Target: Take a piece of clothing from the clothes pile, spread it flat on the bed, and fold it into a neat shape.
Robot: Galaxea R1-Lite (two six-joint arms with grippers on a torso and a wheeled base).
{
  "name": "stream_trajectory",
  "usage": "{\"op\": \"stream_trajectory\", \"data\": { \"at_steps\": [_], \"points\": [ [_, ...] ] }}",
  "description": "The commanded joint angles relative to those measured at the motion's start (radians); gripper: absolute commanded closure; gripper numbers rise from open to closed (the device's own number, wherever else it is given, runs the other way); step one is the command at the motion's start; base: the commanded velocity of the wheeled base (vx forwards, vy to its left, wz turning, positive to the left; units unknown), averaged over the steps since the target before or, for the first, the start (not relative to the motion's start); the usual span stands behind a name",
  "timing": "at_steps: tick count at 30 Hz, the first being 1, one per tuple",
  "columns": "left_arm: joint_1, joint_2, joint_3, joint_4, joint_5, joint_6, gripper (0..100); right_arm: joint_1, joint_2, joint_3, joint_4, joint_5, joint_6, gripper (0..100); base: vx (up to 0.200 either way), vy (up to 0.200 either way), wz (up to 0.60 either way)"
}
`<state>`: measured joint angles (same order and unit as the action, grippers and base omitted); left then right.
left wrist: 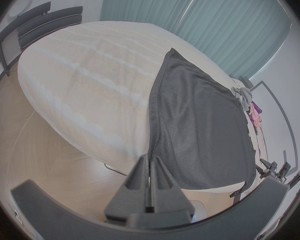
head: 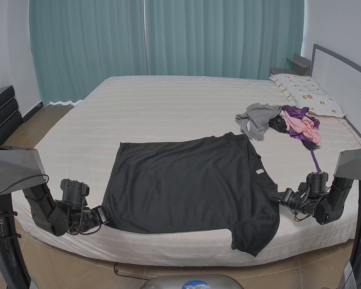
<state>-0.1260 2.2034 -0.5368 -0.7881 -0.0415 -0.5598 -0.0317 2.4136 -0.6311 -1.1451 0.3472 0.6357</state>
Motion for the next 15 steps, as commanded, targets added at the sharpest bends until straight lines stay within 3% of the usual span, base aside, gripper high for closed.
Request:
{"op": "stream_trajectory", "data": {
  "at_steps": [1,15],
  "points": [
    [0.0,0.004,0.001,0.0,-0.001,0.0,100,0.001,0.041,-0.033,-0.001,-0.053,-0.013,100,0.0,0.0,0.0],
    [0.0,0.004,-0.009,0.0,-0.003,0.0,100,-0.04,0.042,-0.131,-0.007,-0.056,-0.004,100,0.0,0.0,0.0]
  ]
}}
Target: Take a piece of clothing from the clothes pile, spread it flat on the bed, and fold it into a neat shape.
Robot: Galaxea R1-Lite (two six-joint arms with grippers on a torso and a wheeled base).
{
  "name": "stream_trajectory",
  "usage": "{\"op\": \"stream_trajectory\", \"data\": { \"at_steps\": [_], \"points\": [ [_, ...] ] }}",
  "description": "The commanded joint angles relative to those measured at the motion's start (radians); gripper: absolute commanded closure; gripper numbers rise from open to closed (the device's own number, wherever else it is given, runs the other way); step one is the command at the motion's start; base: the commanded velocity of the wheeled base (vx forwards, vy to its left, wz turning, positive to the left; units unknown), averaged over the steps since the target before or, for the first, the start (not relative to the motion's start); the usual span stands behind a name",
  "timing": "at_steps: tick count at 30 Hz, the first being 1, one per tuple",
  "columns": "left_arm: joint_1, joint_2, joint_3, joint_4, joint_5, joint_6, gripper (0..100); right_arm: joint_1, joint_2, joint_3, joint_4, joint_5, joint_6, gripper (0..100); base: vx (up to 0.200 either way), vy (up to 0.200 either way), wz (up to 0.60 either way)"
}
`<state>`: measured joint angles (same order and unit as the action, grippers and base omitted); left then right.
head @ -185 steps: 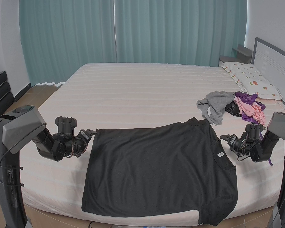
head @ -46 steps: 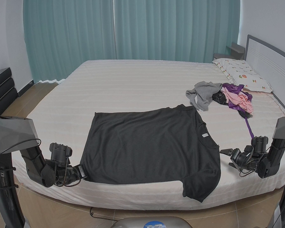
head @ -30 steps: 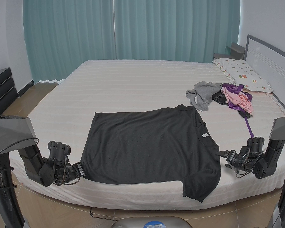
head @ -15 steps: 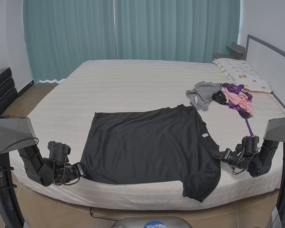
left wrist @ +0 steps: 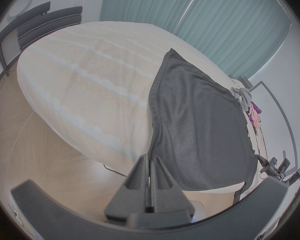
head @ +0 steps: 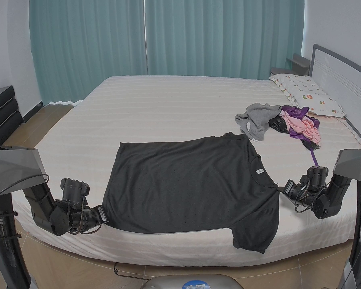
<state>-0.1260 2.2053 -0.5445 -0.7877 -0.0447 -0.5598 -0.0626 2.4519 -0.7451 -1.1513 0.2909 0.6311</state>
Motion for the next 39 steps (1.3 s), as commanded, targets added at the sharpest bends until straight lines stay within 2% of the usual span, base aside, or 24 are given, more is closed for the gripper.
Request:
{"op": "stream_trajectory", "data": {
  "at_steps": [1,16,31,32,39],
  "points": [
    [0.0,0.002,-0.003,-0.001,0.0,0.0,100,-0.016,0.004,-0.022,-0.008,0.002,0.001,100,0.0,0.0,0.0],
    [0.002,-0.003,-0.005,-0.001,-0.001,0.0,100,0.0,0.038,-0.122,-0.007,0.002,0.002,100,0.0,0.0,0.0],
    [0.006,0.004,-0.009,-0.001,-0.003,0.0,100,-0.008,0.065,-0.151,-0.004,0.001,0.002,100,0.0,0.0,0.0],
    [0.006,0.005,-0.009,-0.001,-0.003,0.0,100,-0.008,0.065,-0.143,-0.004,0.001,0.002,0,0.0,0.0,0.0],
    [0.011,0.005,-0.009,-0.001,-0.007,0.0,100,-0.023,-0.013,-0.053,0.019,0.008,0.001,0,0.0,0.0,0.0]
  ]
}}
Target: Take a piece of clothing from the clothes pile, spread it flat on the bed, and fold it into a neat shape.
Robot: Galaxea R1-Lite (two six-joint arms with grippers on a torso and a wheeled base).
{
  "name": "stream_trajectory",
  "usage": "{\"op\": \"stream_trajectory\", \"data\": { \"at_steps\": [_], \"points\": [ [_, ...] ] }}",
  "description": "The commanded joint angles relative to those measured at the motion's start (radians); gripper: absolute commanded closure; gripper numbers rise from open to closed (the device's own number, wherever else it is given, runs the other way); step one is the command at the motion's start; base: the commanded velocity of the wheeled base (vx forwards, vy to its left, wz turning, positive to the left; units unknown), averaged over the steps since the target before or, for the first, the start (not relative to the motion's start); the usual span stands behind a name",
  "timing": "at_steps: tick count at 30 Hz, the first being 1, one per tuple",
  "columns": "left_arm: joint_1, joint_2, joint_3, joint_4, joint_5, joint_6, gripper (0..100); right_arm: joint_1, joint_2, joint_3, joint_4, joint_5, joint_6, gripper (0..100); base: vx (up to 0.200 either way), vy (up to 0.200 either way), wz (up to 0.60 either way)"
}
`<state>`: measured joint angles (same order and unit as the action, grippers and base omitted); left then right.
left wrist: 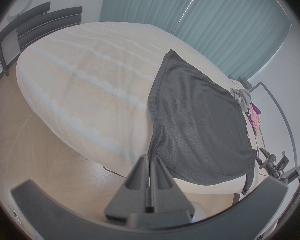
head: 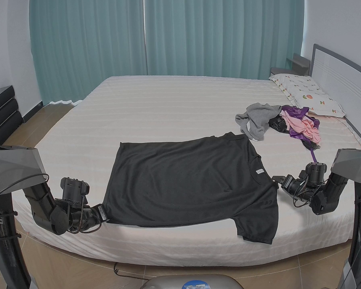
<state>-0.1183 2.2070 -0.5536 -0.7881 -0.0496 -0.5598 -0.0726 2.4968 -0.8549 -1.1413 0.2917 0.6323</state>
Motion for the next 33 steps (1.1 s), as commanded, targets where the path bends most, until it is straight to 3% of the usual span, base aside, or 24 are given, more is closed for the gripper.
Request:
{"op": "stream_trajectory", "data": {
  "at_steps": [1,7,9,10,11,15,33],
  "points": [
    [0.005,0.003,0.0,0.001,-0.003,0.0,100,-0.016,-0.076,0.083,0.003,0.014,0.0,0,0.0,0.0,0.0],
    [0.009,0.0,0.0,0.0,-0.004,0.0,100,-0.027,-0.159,0.238,0.0,0.109,-0.017,0,0.0,0.0,0.0],
    [0.012,0.0,0.0,0.0,-0.006,0.0,100,-0.027,-0.164,0.313,0.0,0.195,-0.108,0,0.0,0.0,0.0],
    [0.012,0.0,0.0,0.0,-0.006,0.0,100,-0.027,-0.164,0.313,0.0,0.195,-0.108,0,0.0,0.0,0.0],
    [0.014,0.0,0.0,0.001,-0.006,0.0,100,-0.026,-0.156,0.338,0.0,0.211,-0.175,0,0.0,0.0,0.0],
    [0.014,0.0,0.001,0.001,-0.006,0.0,100,-0.003,-0.144,0.39,0.002,0.221,-0.238,0,0.0,0.0,0.0],
    [0.012,-0.001,0.001,0.004,-0.006,0.0,100,0.077,-0.101,0.398,-0.04,0.219,-0.232,0,0.0,0.0,0.0]
  ]
}}
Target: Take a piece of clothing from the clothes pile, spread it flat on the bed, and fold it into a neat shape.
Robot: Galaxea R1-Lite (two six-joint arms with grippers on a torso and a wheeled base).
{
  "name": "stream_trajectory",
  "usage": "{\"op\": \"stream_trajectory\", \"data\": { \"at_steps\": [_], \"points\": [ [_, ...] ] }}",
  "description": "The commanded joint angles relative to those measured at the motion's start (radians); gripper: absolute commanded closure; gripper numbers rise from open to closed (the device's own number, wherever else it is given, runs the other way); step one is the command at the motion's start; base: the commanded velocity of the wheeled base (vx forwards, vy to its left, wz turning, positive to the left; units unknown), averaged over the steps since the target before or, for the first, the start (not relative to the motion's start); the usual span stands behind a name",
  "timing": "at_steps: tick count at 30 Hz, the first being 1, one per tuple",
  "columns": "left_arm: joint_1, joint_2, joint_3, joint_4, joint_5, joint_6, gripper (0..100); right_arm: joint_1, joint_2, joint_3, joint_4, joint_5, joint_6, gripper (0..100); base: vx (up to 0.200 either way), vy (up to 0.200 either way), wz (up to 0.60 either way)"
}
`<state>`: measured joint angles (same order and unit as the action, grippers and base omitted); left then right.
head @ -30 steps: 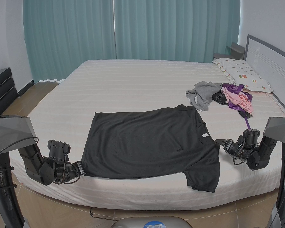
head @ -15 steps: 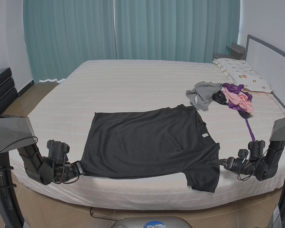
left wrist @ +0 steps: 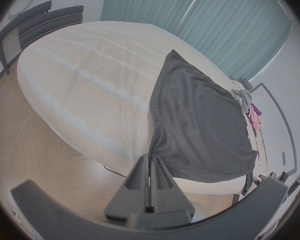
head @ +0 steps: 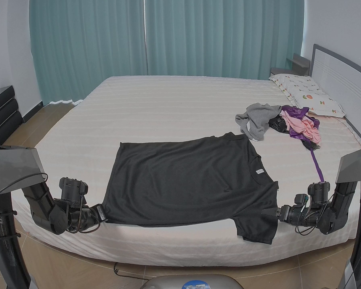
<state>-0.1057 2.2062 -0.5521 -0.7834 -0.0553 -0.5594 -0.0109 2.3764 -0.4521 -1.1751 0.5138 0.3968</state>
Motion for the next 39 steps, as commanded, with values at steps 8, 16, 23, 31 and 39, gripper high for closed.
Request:
{"op": "stream_trajectory", "data": {
  "at_steps": [8,16,23,31,39],
  "points": [
    [0.0,0.001,0.0,0.001,0.0,-0.001,100,0.02,0.021,-0.007,-0.011,-0.034,0.005,100,0.0,0.0,0.0],
    [0.001,-0.005,0.008,0.0,-0.001,-0.001,100,0.006,0.023,-0.043,-0.003,-0.044,0.008,100,0.0,0.0,0.0],
    [0.001,-0.006,0.008,-0.002,-0.001,-0.014,100,0.005,-0.008,-0.066,0.037,-0.075,0.01,100,0.0,0.0,0.0],
    [0.011,-0.022,0.018,0.006,-0.001,-0.022,100,-0.026,-0.063,0.07,0.023,-0.08,0.013,100,0.0,0.0,0.0],
    [0.043,-0.025,0.047,0.001,-0.001,-0.02,100,-0.041,-0.075,0.112,0.022,-0.078,0.027,100,0.0,0.0,0.0]
  ]
}}
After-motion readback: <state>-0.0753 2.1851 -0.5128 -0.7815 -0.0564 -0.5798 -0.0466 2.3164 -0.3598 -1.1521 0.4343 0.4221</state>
